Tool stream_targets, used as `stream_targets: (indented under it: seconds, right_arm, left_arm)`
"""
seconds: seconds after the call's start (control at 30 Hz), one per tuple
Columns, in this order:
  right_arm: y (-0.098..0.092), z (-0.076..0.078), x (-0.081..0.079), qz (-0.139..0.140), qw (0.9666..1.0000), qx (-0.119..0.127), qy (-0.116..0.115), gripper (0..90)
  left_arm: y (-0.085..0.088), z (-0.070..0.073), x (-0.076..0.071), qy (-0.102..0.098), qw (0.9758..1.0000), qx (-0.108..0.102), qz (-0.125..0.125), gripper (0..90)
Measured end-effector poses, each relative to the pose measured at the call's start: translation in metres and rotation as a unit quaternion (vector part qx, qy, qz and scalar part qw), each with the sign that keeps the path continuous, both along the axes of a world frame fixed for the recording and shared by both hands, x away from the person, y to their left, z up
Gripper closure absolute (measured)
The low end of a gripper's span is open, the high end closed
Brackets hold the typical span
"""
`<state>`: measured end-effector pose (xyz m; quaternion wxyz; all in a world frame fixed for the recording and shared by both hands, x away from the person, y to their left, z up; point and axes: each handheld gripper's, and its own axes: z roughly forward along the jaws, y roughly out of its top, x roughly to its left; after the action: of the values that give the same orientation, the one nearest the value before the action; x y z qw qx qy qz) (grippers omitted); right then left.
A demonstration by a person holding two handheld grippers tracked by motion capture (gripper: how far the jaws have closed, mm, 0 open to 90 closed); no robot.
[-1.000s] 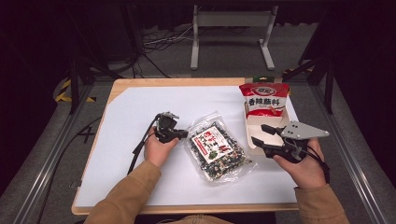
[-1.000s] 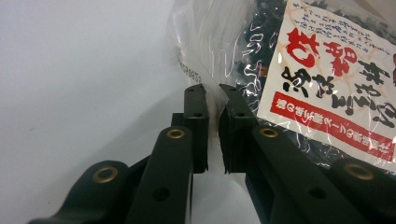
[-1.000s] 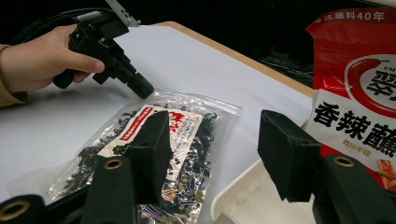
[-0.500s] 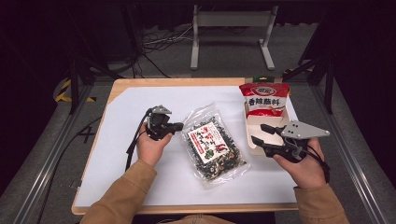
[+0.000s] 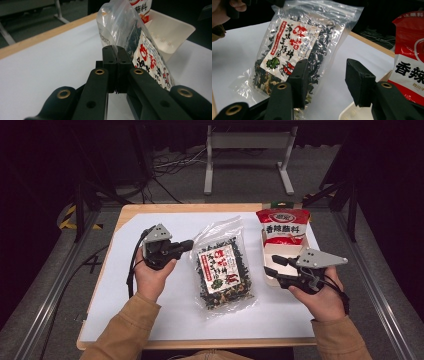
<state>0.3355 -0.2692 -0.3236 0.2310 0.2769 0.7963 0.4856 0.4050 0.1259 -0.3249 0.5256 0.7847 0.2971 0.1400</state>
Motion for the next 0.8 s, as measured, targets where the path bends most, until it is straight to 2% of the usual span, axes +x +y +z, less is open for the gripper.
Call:
stream_targets:
  seconds: [0.07, 0.1, 0.2, 0.27, 0.47, 0.63, 0.8]
  right_arm:
    - [0.001, 0.000, 0.000, 0.002, 1.0000, 0.001, 0.004, 53.7]
    - [0.001, 0.000, 0.000, 0.002, 1.0000, 0.001, 0.004, 53.7]
    - [0.004, 0.000, 0.001, 0.010, 0.9999, 0.002, 0.008, 52.3]
    - [0.007, -0.001, 0.002, 0.016, 0.9996, 0.006, 0.023, 51.0]
    - [0.017, -0.004, 0.005, 0.036, 0.9987, 0.018, 0.031, 45.0]
    - [0.031, -0.010, 0.013, 0.051, 0.9969, 0.039, 0.045, 35.9]
    - [0.043, -0.019, 0.026, 0.065, 0.9950, 0.043, 0.063, 34.6]
  left_arm:
    - [0.000, 0.007, -0.007, -0.012, 0.9998, -0.015, -0.004, 88.9]
    - [0.000, 0.007, -0.007, -0.012, 0.9998, -0.015, -0.004, 88.9]
    - [0.001, 0.015, -0.016, -0.032, 0.9992, -0.019, -0.013, 88.9]
    - [0.001, 0.020, -0.021, -0.045, 0.9986, -0.022, -0.016, 89.0]
    - [0.002, 0.032, -0.035, -0.076, 0.9961, -0.034, -0.028, 89.3]
    - [0.003, 0.040, -0.044, -0.094, 0.9940, -0.041, -0.037, 89.6]
    - [0.003, 0.044, -0.051, -0.104, 0.9925, -0.043, -0.046, 89.7]
